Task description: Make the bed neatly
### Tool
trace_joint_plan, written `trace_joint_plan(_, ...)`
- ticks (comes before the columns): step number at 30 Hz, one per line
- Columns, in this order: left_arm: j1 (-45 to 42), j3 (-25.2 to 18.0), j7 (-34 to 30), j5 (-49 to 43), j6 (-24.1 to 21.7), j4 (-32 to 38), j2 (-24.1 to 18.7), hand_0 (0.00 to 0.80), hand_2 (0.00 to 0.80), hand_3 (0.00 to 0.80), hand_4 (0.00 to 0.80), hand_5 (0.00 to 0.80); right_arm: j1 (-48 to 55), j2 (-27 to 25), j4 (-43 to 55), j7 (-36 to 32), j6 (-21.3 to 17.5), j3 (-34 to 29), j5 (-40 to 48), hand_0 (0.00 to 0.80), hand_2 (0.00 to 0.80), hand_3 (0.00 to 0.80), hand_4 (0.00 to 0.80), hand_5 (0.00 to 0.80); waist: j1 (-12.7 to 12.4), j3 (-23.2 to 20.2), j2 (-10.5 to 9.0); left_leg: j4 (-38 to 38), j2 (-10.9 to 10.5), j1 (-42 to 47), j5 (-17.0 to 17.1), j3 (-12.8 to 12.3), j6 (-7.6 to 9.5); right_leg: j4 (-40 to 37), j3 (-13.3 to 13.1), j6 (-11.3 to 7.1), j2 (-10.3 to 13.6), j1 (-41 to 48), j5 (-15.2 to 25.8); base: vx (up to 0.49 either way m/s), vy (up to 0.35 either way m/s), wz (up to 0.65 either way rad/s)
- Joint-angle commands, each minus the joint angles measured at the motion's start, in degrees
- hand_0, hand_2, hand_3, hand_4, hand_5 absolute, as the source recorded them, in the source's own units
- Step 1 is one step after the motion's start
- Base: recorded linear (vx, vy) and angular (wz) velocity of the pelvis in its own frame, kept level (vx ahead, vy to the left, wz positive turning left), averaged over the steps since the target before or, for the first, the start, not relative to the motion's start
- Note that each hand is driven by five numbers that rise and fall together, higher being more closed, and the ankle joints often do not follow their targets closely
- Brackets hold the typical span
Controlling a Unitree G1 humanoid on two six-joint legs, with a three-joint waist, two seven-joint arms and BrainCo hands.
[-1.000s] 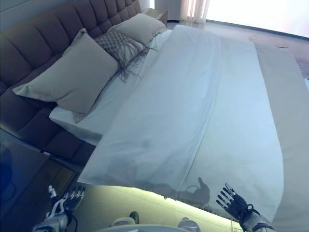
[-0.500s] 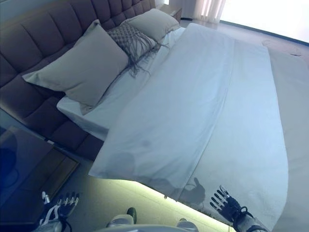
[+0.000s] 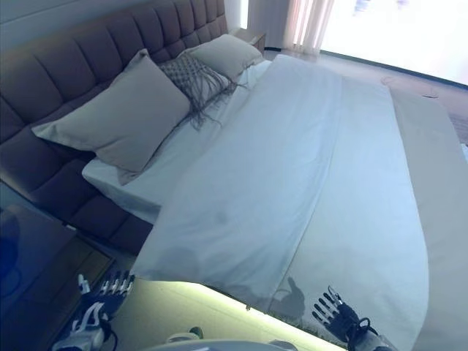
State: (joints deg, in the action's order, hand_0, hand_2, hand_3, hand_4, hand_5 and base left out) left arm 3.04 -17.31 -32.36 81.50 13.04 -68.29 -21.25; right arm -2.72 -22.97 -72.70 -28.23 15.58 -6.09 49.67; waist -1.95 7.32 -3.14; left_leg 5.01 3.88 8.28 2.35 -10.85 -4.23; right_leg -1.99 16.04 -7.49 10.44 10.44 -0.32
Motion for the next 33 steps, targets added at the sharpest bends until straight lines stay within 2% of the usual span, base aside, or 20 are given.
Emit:
trace_joint_plan(1,7.01,0.65,-1.29,5.55,-2.80,1.19,0.92,0.000,0.000,0.000,0.000,0.000,-4.56,-0.81,-0.53,1.84,-1.26,1.13,-0.07,0.000,0.000,0.000,0.000,0.000,0.34,4.74,-0.09,-8.99,1.22,-0.91,-8.37,0.06,0.82,3.77,-2.97,-4.39,4.66,-7.58,4.08,-0.073,-0.011,-0.06)
trace_joint_plan(6,13.74,1.54,0.63,9.37,-5.94,2.04,-4.03,0.000,0.000,0.000,0.000,0.000,-6.16,0.51,0.79,2.20,-2.70,4.33,3.98,0.000,0.000,0.000,0.000,0.000,0.82,10.86,-3.77,-16.29,3.37,-8.44,-9.96,0.51,0.85,6.50,-4.98,-4.60,4.22,-13.23,4.94,-0.174,-0.098,0.02)
trace_joint_plan(9,17.86,2.78,2.08,10.99,-8.56,3.15,-6.09,0.000,0.000,0.000,0.000,0.000,-8.13,1.43,2.48,3.09,-3.22,6.52,5.38,0.000,0.000,0.000,0.000,0.000,1.20,14.83,-5.55,-22.40,4.54,-15.98,-10.54,1.05,1.03,9.35,-6.24,-4.17,4.25,-18.54,5.88,-0.257,-0.043,0.02)
trace_joint_plan(13,23.17,4.95,3.41,15.82,-11.78,5.14,-7.31,0.000,0.000,0.000,0.000,0.000,-13.06,-1.33,3.42,4.20,-2.11,7.78,7.39,0.000,0.000,0.000,0.000,0.000,1.87,18.94,-5.44,-28.60,4.99,-25.38,-11.35,1.80,0.83,13.40,-7.35,-3.67,4.03,-26.02,5.73,-0.271,0.079,-0.06)
trace_joint_plan(18,31.00,7.35,5.33,20.76,-12.76,4.59,-9.65,0.000,0.000,0.000,0.000,0.000,-20.36,-7.63,2.58,6.60,-1.06,9.20,8.54,0.000,0.000,0.000,0.000,0.000,3.64,22.31,-3.80,-33.76,4.38,-34.75,-12.17,2.82,0.80,19.80,-9.46,-3.08,3.66,-37.48,5.14,-0.204,0.201,0.00)
trace_joint_plan(23,35.35,8.41,5.97,23.35,-14.29,3.23,-12.70,0.000,0.000,0.000,0.000,0.000,-20.88,-11.28,2.21,5.64,-1.11,9.54,9.51,0.000,0.000,0.000,0.000,0.000,5.16,22.48,-4.06,-37.48,5.03,-41.40,-13.65,3.34,1.05,22.57,-10.86,-2.96,2.91,-45.03,5.26,-0.055,0.119,0.03)
trace_joint_plan(33,43.01,9.51,9.52,24.59,-14.50,-2.50,-20.90,0.000,0.000,0.000,0.000,0.000,-20.78,-16.27,2.13,4.59,-0.28,8.84,10.92,0.000,0.000,0.000,0.000,0.000,7.16,22.48,-5.38,-44.64,5.38,-49.51,-16.58,4.02,1.48,26.00,-11.34,-2.45,1.86,-52.10,5.14,-0.014,0.069,-0.07)
